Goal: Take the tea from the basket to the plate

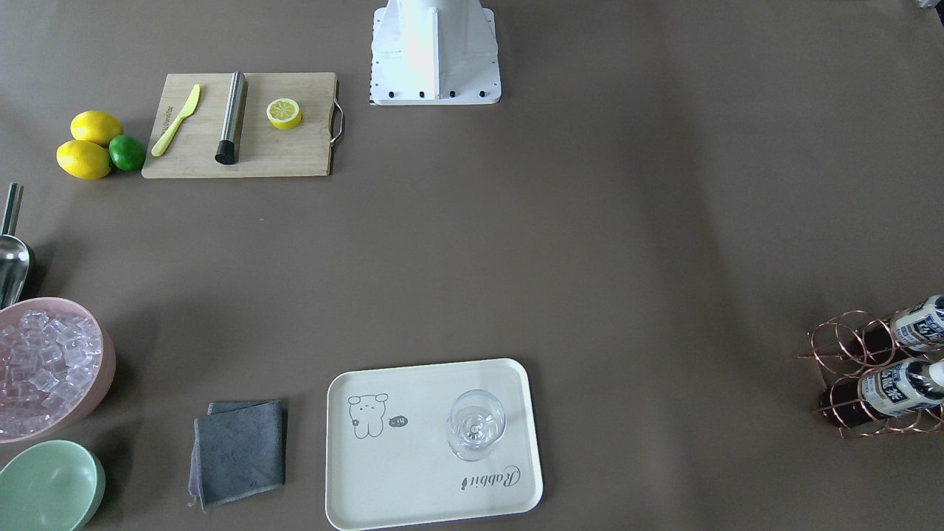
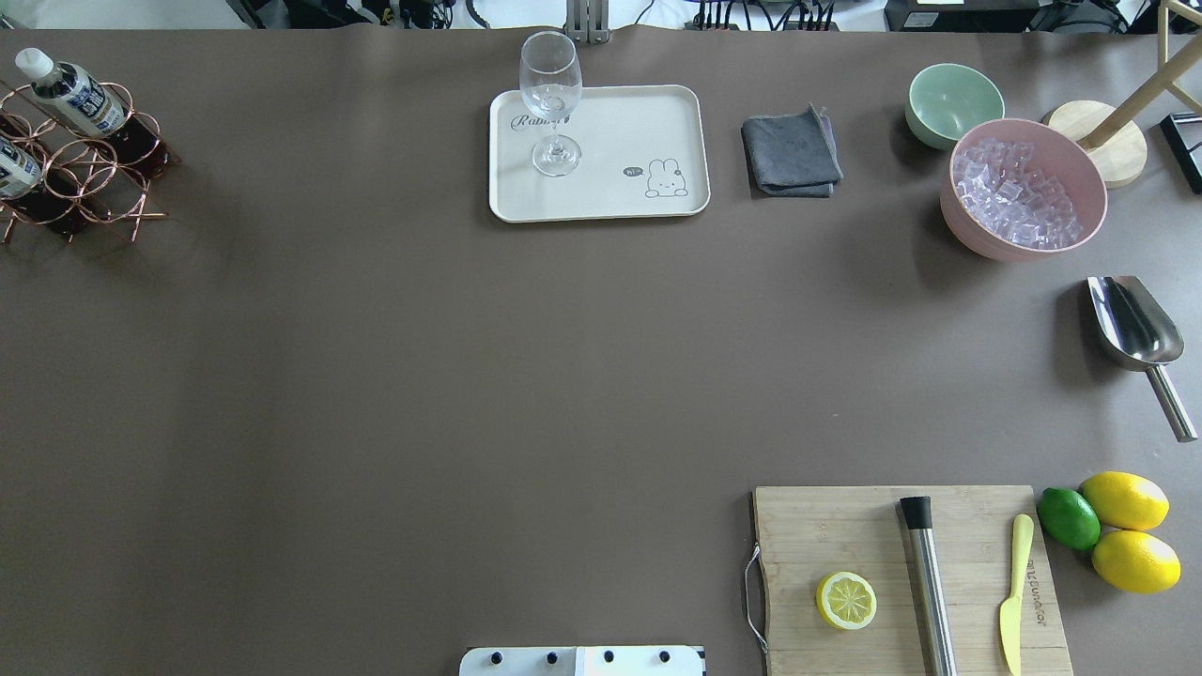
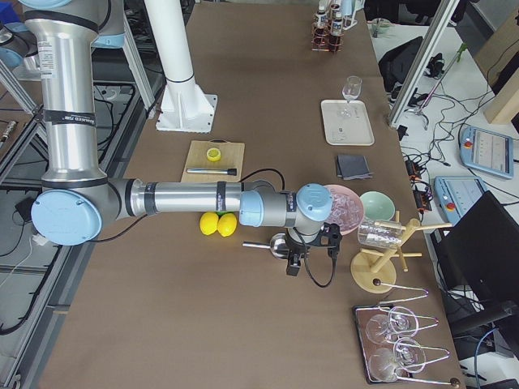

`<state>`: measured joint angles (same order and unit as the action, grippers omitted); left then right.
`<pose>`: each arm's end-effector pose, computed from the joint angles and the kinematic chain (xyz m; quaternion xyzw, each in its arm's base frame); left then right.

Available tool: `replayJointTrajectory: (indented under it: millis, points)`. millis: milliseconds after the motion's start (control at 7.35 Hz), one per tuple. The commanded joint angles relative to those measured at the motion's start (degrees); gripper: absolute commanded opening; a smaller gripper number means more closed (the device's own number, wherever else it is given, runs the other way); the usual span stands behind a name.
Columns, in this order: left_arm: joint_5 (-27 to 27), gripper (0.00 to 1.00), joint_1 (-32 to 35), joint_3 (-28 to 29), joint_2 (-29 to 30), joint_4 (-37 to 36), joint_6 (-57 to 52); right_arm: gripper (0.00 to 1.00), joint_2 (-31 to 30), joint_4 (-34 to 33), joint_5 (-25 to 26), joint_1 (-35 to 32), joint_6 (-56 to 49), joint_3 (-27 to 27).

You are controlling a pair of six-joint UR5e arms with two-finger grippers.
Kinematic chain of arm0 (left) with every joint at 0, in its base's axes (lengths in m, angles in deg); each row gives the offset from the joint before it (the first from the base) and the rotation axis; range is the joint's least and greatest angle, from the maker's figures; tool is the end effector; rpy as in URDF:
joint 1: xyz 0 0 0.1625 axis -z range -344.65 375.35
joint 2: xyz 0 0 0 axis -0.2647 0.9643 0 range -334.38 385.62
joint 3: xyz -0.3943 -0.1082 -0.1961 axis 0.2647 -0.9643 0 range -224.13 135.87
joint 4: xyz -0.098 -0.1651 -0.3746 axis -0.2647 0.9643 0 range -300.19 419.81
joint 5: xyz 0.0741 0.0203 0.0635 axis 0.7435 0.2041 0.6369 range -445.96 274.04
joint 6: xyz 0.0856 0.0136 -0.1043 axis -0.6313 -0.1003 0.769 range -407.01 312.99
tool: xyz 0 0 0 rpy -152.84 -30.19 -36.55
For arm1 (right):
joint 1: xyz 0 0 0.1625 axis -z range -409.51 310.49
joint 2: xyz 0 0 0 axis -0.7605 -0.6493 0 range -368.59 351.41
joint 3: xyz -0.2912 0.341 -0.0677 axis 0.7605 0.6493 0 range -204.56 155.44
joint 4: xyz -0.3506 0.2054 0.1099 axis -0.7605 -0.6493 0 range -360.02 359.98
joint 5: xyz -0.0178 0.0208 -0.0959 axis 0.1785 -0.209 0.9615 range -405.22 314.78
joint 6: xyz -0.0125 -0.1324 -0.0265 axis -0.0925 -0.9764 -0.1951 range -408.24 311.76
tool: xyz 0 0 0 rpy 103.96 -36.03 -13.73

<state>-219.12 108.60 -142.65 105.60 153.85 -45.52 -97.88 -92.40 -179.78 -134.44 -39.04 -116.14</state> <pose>-0.0645 -0.4212 0.7139 0.0263 0.3673 -0.0303 0.9292 -0.0065 -0.5056 0.6968 -0.0478 -0.3761 0.0336 0.9247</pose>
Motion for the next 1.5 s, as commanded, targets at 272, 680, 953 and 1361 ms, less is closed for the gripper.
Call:
replayJointTrajectory:
  millis: [272, 680, 953, 1361]
  points:
    - [-0.1, 0.98, 0.0, -0.2, 0.0, 0.1, 0.0, 1.0, 0.0, 0.0, 0.0, -0.4, 0.0, 0.0]
    - [-0.1, 0.98, 0.0, -0.2, 0.3, 0.1, 0.0, 1.0, 0.0, 0.0, 0.1, -0.4, 0.0, 0.0]
    - [0.0, 0.98, 0.0, -0.9, 0.8, 0.2, 0.0, 1.0, 0.0, 0.0, 0.0, -0.4, 0.0, 0.0]
    - [0.1, 0.98, 0.1, -3.2, 0.8, 0.1, 0.0, 1.0, 0.1, 0.0, 0.0, -0.4, 0.0, 0.0]
